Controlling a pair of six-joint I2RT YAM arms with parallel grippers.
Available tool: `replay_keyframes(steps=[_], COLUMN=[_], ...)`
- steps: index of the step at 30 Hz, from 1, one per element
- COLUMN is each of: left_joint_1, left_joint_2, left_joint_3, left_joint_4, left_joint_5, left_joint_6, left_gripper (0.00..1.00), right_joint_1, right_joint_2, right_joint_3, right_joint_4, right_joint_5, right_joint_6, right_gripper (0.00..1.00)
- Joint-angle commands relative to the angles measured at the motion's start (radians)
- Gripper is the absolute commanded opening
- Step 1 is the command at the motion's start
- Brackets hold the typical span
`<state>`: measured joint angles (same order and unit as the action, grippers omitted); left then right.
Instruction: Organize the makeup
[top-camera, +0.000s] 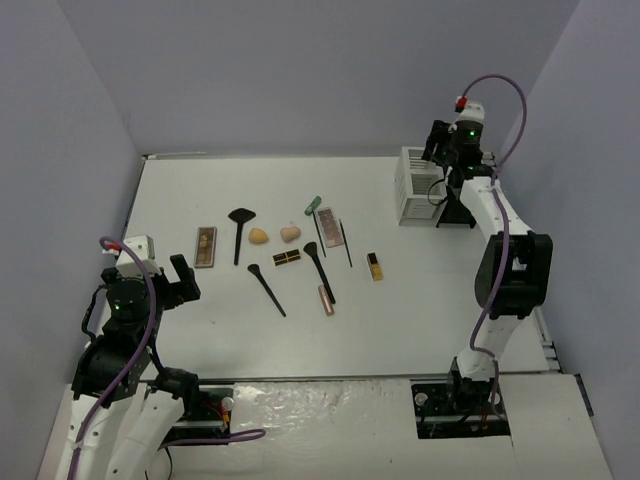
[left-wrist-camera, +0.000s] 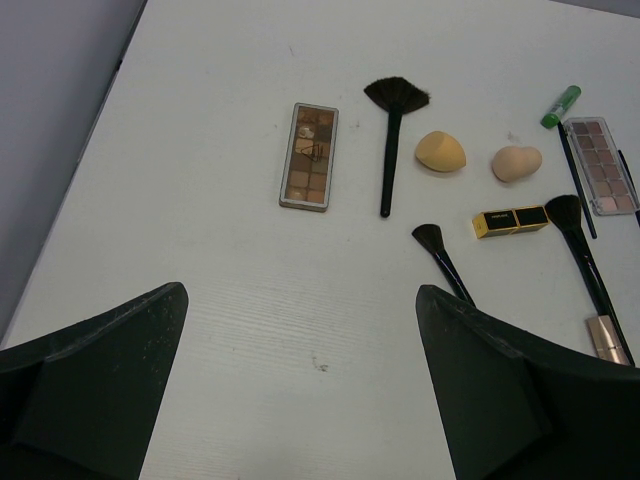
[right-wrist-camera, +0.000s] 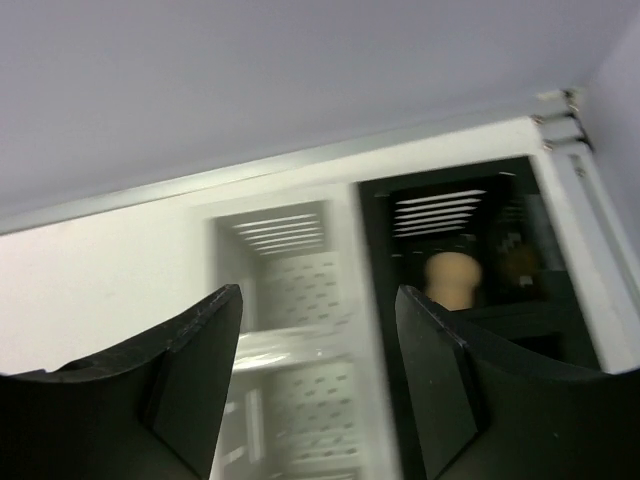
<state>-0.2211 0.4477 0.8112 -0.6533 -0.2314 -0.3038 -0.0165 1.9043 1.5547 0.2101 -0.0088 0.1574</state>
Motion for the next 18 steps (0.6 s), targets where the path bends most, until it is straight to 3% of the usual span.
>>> replay_keyframes(steps=[1, 9, 18], left_joint_1=[-0.001, 0.003, 0.011], left_joint_2=[0.018, 0.036, 0.045], left_joint_3=[0.017, 0.020, 0.022], left_joint_4=[0.040, 0.036, 0.034], left_joint_5=[0.006, 0.005, 0.011], left_joint_6=[-0.008, -0.008, -0.011], left_gripper=[0.97, 0.97, 0.97], right_joint_1=[0.205, 0.571, 0.753], right_joint_2=[-0.182, -0.125, 0.098], right_joint_3=[-0.063, -0.151, -0.073], right_joint_4=[0.026, 0.051, 0.055], right_joint_5=[-0.076, -0.112, -0.021], right_joint_6=[-0.086, -0.145, -0.185], right_gripper=[0.61, 0.62, 0.60])
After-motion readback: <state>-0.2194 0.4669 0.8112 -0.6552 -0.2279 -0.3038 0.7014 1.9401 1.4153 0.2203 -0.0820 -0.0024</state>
